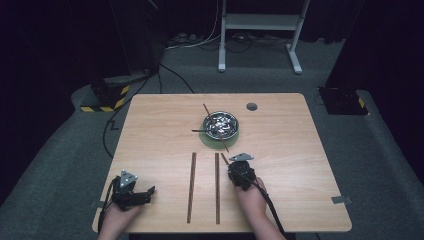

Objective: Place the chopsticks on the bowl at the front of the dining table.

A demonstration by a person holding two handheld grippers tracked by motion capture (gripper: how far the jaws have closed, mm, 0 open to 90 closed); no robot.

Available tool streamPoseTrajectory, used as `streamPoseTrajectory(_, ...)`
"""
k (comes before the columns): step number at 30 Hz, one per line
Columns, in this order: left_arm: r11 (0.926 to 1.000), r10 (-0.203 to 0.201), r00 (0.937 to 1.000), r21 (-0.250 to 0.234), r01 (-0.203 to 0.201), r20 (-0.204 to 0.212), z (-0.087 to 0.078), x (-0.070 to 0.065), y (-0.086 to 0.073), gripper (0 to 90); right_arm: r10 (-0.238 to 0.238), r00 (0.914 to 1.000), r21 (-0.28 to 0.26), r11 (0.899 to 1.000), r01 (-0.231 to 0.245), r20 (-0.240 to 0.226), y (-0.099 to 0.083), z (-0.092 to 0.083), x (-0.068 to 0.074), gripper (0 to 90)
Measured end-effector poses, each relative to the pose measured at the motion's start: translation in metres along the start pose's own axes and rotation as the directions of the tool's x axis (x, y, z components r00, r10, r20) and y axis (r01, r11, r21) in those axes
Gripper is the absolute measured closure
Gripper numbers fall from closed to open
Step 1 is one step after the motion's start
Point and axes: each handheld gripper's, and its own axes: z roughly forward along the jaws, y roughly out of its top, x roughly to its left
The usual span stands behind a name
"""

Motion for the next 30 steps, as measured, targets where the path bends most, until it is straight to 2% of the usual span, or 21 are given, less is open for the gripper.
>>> streamPoseTrajectory(8, 1.0, -0.001, 1.0, 0.0, 0.001, -0.001, 0.0, 0.0, 0.0, 8.6, 0.038, 0.9984, 0.015, 0.999, -0.038, 0.043, -0.007, -0.008, -0.033, 82.6)
streamPoseTrajectory(13, 1.0, -0.001, 1.0, 0.001, 0.001, -0.001, 0.0, 0.0, 0.0, 8.6, 0.049, 0.9979, 0.025, 0.998, -0.05, 0.042, -0.011, -0.013, -0.047, 79.1)
streamPoseTrajectory(15, 1.0, -0.001, 1.0, 0.001, 0.001, -0.001, 0.0, 0.0, 0.0, 8.6, 0.054, 0.998, 0.008, 0.998, -0.054, 0.032, -0.011, -0.018, -0.051, 77.1)
streamPoseTrajectory(19, 1.0, -0.001, 1.0, 0.001, 0.001, -0.001, 0.0, 0.0, 0.0, 8.6, 0.063, 0.9977, -0.017, 0.998, -0.063, 0.024, -0.012, -0.028, -0.054, 74.6)
streamPoseTrajectory(26, 1.0, -0.001, 1.0, 0.0, 0.001, -0.001, 0.0, 0.0, 0.0, 8.7, 0.039, 0.9992, 0.019, 0.999, -0.039, -0.002, -0.022, -0.036, -0.049, 73.9)
streamPoseTrajectory(30, 1.0, -0.001, 1.0, 0.0, 0.001, -0.001, 0.0, 0.0, 0.0, 8.7, 0.034, 0.9994, 0.013, 0.999, -0.034, 0.0, -0.023, -0.039, -0.045, 74.2)
